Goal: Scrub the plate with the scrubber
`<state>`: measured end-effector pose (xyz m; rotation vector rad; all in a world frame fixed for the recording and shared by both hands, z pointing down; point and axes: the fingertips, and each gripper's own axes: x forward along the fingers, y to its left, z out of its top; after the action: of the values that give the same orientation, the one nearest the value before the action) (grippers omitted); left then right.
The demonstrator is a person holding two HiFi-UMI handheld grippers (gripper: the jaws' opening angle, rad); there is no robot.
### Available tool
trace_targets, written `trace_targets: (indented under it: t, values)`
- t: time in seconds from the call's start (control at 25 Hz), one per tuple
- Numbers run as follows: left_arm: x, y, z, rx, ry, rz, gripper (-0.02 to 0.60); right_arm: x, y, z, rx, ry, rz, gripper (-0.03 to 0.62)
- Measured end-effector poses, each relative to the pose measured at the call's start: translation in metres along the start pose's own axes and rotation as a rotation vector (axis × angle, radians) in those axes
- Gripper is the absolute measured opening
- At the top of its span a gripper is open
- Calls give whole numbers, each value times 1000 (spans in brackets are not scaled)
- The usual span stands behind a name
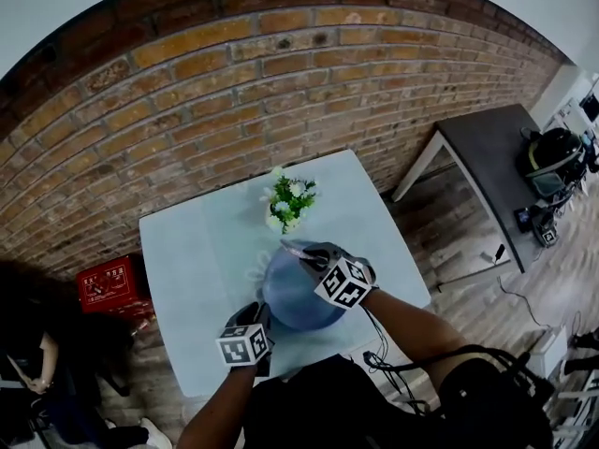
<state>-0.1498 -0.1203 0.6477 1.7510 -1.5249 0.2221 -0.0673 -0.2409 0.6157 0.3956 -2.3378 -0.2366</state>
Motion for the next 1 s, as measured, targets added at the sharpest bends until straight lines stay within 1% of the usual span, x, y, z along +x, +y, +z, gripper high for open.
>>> trace_targets:
  t: [0.12,0.2,0.24,0.36,0.4,0.48,0.6,0.76,1.0]
  values:
    - [3,6,-7,-27,7,57,92,11,-1,0,-89,-6,-2,63]
    - [2,10,-15,-17,23,95,92,19,3,-3,-114,-6,-3,63]
    - [3,9,-18,-17,25,103,92,22,4,-5,-124,-9,-1,63]
    - [4,10,-21,-75,1,114,91,27,13,-6,-169,-25,32,63]
    - [4,10,-21,-82,-7,119,91,30,17,-6,-186,-27,45,63]
    - [3,10,-20,-61,-12,127,91,35,26,-7,-218,-28,61,63]
    - [3,7,-21,-40,-13,123,91,43,36,-4,-204,-41,96,63]
    - [3,5,-23,-66,-27,122,91,50,45,-5,-191,-45,136,64]
    - [3,6,-23,-63,-35,126,91,56,56,-3,-179,-54,183,64]
